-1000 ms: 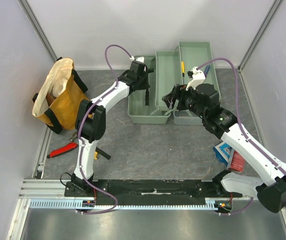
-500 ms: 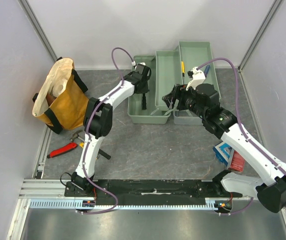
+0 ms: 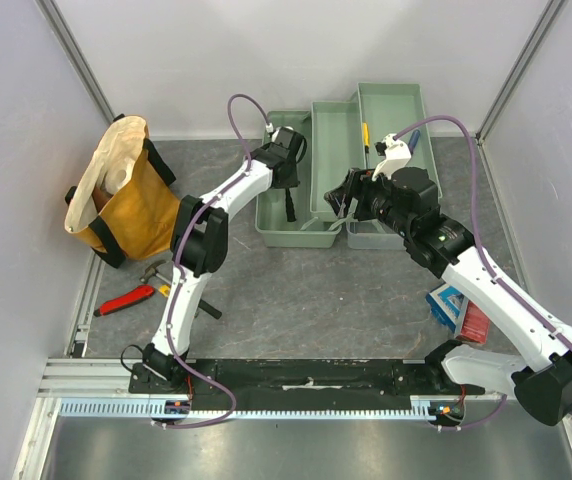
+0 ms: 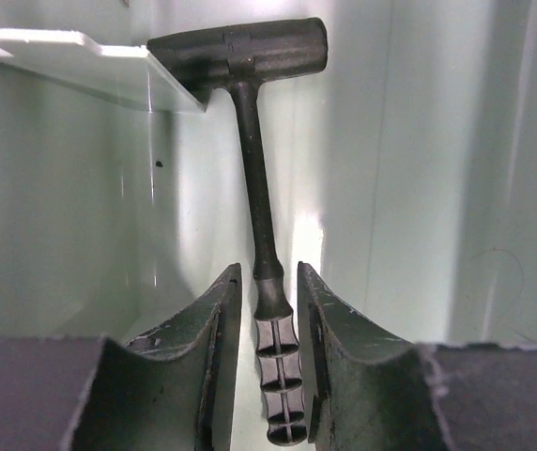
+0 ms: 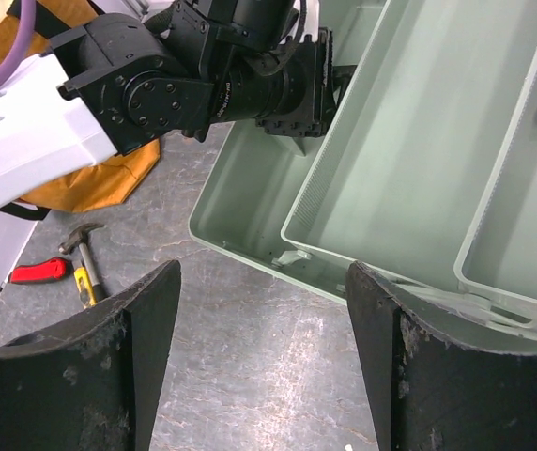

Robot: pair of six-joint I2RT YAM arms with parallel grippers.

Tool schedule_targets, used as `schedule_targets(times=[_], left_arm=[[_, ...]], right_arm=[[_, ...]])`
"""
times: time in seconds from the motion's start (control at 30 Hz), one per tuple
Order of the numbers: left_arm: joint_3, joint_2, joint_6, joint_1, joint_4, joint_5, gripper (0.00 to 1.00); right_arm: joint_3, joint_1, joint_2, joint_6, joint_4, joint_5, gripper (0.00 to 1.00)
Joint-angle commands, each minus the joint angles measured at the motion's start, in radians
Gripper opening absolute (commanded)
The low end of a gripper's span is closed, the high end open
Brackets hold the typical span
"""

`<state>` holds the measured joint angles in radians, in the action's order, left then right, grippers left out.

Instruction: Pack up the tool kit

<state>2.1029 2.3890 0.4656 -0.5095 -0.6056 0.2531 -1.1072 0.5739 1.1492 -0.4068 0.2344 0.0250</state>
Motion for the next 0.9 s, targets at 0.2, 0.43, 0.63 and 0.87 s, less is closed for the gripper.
schedule_targets(times=[0.2, 0.43, 0.63, 0.87], left_arm=[[-0.064, -0.359, -0.01, -0.023, -0.023, -0.072, 0.39], [-0.369, -0.629, 0.025, -0.024, -0.022, -0.092, 0.4], [-0.602, -0.873, 0.051, -0.023, -0.02, -0.061, 0.41], [-0.88, -1.086, 0.123, -0.011, -0.055, 0.072, 0.46]], right_arm=[[-0.1, 0.001, -0.028, 0.002, 0.002, 0.012, 0.78], [-0.167, 0.001, -0.043, -0.029, -0.041, -0.022, 0.79], [-0.171, 0.001, -0.068, -0.063, -0.093, -0.097, 0.8], [-0.148, 0.001, -0.078, -0.053, -0.098, -0.105, 0.82]])
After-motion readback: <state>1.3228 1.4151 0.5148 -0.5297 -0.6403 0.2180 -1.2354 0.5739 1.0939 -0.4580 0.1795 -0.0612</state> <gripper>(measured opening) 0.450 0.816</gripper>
